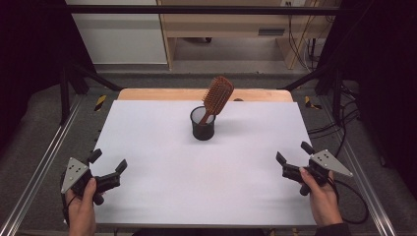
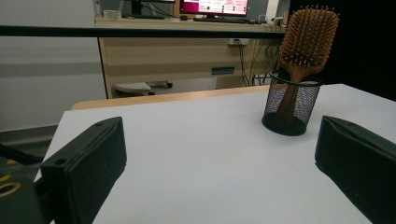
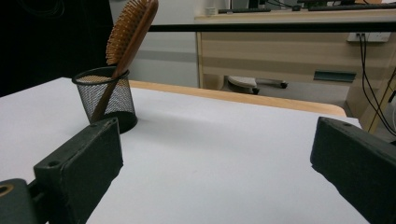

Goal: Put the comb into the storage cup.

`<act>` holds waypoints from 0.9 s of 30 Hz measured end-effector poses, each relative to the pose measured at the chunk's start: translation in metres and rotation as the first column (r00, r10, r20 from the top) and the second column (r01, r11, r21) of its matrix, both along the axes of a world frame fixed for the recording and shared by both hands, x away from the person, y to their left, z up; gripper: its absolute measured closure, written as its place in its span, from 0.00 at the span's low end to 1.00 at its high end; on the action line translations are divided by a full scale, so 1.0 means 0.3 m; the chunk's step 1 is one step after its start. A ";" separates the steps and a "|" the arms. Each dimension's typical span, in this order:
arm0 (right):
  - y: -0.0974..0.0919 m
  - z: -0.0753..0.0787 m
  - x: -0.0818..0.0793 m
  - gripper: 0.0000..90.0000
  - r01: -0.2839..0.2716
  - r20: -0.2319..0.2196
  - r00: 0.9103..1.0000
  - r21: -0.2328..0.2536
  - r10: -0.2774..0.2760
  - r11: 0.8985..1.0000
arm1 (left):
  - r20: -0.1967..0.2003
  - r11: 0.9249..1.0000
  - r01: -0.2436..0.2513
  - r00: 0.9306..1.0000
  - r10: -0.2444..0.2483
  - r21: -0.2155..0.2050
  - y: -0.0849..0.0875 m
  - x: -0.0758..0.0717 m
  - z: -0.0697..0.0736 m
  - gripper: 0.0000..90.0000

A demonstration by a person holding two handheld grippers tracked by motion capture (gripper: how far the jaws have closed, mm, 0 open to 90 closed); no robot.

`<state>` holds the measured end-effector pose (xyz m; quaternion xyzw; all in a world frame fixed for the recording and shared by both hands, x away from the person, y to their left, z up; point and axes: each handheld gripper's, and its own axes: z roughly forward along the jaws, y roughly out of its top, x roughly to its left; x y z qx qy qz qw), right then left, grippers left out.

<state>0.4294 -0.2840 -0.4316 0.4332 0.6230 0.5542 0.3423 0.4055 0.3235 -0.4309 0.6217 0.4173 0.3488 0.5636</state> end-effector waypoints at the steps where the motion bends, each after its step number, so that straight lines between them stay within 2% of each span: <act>1: 0.002 -0.003 -0.001 0.03 -0.002 -0.001 1.000 0.000 0.002 1.000 | 0.001 1.000 0.000 1.000 0.000 0.000 0.000 0.000 0.000 0.03; 27: 0.067 -0.061 -0.015 0.03 -0.072 -0.005 0.997 -0.030 0.072 0.997 | 0.014 1.000 0.016 1.000 -0.016 0.002 -0.006 -0.003 0.002 0.03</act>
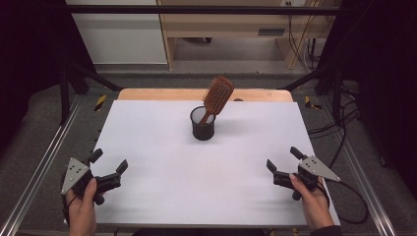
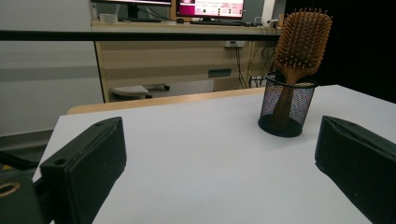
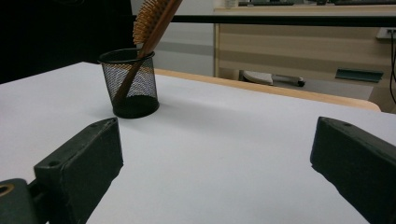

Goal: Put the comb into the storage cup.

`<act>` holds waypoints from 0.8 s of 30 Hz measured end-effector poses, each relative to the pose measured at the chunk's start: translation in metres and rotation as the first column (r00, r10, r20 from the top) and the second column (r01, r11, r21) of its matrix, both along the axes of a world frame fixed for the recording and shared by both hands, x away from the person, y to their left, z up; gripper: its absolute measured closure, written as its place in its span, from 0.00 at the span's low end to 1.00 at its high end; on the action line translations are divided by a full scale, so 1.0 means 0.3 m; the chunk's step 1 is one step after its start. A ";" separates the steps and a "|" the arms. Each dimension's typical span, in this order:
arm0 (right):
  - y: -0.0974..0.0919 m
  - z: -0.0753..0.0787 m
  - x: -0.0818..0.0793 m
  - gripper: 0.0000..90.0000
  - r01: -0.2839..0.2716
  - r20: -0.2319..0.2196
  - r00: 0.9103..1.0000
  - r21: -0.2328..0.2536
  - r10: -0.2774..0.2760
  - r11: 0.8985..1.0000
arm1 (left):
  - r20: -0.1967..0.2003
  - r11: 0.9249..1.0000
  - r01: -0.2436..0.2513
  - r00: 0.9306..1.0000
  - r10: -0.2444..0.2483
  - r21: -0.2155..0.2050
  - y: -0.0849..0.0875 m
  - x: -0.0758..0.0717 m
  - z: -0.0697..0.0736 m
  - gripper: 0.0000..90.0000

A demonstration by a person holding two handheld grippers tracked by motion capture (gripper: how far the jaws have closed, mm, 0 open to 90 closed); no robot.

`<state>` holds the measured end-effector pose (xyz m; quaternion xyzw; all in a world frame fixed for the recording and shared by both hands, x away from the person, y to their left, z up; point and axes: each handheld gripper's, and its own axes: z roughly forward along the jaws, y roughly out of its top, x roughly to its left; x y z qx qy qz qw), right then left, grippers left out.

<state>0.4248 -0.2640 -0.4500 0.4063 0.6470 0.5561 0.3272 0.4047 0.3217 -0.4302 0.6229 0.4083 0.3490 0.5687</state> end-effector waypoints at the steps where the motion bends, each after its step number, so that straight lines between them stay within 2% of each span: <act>1: 0.003 -0.002 0.000 0.03 -0.002 0.001 1.000 0.001 0.002 1.000 | 0.001 1.000 0.000 1.000 0.000 0.000 0.000 0.000 0.000 0.03; 15: 0.046 -0.026 0.004 0.03 -0.041 0.013 0.999 -0.010 0.041 0.999 | 0.014 1.000 0.012 1.000 -0.012 -0.001 -0.008 -0.004 0.002 0.03; 24: 0.080 -0.037 0.004 0.03 -0.085 0.048 0.995 -0.032 0.086 0.996 | 0.014 1.000 0.023 1.000 -0.023 0.003 -0.029 -0.018 -0.004 0.02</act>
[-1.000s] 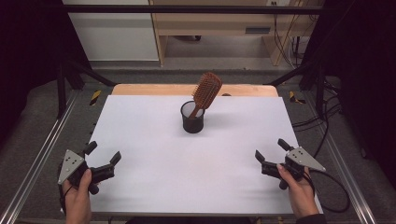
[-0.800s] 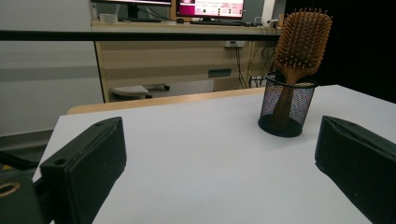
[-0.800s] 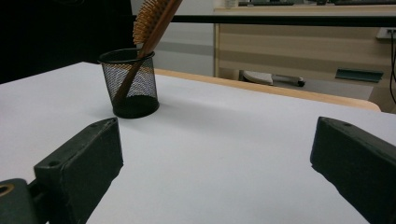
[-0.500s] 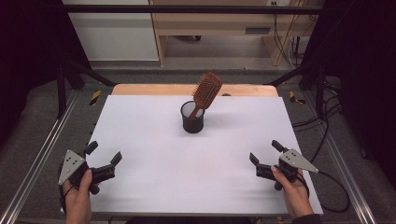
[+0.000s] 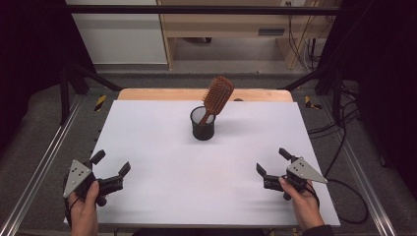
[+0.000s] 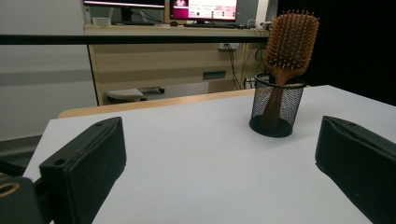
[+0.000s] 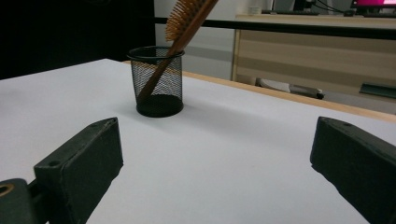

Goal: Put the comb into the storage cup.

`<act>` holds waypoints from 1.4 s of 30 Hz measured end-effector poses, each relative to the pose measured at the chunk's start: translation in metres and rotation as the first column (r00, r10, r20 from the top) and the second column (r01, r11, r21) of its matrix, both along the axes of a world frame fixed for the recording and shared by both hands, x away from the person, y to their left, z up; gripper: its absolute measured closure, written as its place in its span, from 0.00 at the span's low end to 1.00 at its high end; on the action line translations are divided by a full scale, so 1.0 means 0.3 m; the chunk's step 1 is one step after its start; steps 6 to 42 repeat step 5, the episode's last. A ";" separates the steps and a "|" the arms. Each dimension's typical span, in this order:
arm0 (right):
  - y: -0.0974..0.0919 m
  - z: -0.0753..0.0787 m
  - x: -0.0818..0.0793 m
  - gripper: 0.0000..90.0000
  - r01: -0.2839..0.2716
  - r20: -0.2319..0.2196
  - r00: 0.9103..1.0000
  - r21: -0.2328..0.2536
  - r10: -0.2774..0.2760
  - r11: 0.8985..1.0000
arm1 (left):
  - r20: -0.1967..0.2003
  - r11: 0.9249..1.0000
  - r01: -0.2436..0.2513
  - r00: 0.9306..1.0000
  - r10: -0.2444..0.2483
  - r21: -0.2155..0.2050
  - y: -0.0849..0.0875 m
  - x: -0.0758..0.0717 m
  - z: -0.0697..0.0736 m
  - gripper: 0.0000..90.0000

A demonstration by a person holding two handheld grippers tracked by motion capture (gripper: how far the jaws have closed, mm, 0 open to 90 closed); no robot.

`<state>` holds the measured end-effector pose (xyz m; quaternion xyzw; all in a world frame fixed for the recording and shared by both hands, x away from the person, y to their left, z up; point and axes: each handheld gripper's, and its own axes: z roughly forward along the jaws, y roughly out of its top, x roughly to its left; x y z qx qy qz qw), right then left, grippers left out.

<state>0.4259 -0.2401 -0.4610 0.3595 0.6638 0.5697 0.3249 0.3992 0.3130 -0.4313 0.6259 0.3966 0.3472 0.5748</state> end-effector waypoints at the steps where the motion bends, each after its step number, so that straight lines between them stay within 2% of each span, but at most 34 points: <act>1: 0.003 0.000 -0.001 0.03 -0.005 0.003 1.000 -0.003 0.005 1.000 | 0.000 1.000 0.001 1.000 -0.001 0.002 -0.003 0.000 0.000 0.02; 42: 0.006 -0.003 -0.003 0.03 -0.008 0.000 1.000 -0.002 0.008 1.000 | -0.004 1.000 0.006 1.000 -0.006 0.007 -0.010 0.005 -0.004 0.02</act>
